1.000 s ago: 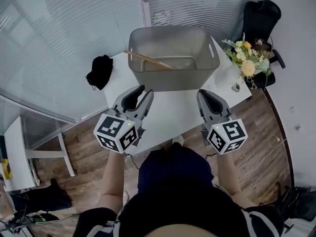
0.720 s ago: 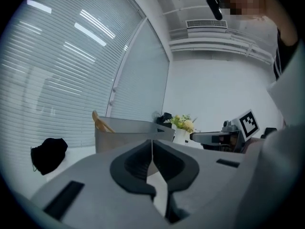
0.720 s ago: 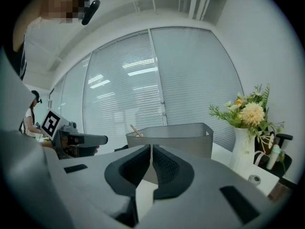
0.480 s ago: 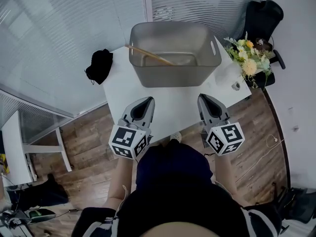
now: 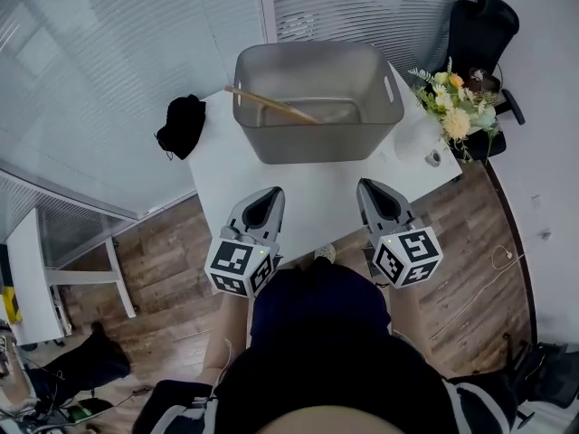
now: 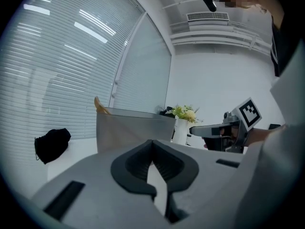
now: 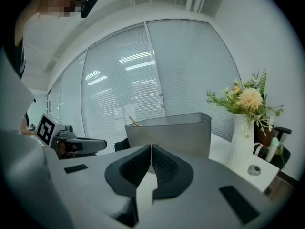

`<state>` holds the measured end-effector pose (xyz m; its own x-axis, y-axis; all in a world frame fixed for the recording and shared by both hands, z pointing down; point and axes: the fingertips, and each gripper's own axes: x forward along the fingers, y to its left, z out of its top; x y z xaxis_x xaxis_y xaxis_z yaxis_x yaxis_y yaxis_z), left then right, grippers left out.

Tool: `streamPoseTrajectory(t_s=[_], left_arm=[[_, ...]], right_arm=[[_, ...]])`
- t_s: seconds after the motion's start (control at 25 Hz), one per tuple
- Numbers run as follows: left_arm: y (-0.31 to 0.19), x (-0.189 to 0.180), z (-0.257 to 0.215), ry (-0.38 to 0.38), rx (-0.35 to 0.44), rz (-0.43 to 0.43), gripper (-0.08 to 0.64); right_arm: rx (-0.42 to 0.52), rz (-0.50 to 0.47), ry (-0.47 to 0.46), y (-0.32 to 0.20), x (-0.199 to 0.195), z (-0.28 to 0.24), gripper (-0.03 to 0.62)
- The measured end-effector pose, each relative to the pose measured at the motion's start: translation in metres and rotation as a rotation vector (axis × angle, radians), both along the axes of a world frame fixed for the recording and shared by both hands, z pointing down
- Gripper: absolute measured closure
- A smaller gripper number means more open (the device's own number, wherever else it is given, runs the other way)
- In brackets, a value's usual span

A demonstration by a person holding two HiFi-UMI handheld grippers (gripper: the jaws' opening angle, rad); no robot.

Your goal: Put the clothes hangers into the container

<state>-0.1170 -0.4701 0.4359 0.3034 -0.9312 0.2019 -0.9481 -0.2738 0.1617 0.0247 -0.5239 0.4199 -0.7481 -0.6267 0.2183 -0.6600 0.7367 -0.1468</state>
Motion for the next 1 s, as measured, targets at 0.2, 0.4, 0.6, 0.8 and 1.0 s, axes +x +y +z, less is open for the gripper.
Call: streamPoseTrajectory(t_s=[0.2,0.4,0.6,0.8,1.0], left_arm=[[-0.003,0.002,0.001,-0.031,-0.011,-0.001,0.551],[-0.007,-0.001,0.005,-0.014,-0.028,-0.016,0.551],[-0.012,-0.002,0.007,-0.016,-0.042,-0.022,0.551],[-0.018,0.0,0.012,-0.026,-0.064,-0.027,0.551],[-0.025,0.001,0.014,-0.018,-0.071,-0.037,0.551]], right_arm=[[-0.008,-0.01,-0.004,-0.002,-0.003,0.0,0.56],[-0.011,-0.022,0.003,-0.005,-0.008,0.002,0.56],[-0.016,-0.035,0.011,-0.009,-0.013,0.003,0.56],[-0.03,-0.037,0.009,-0.015,-0.011,0.006,0.56],[-0.034,-0.041,0.007,-0.021,-0.009,0.008,0.56]])
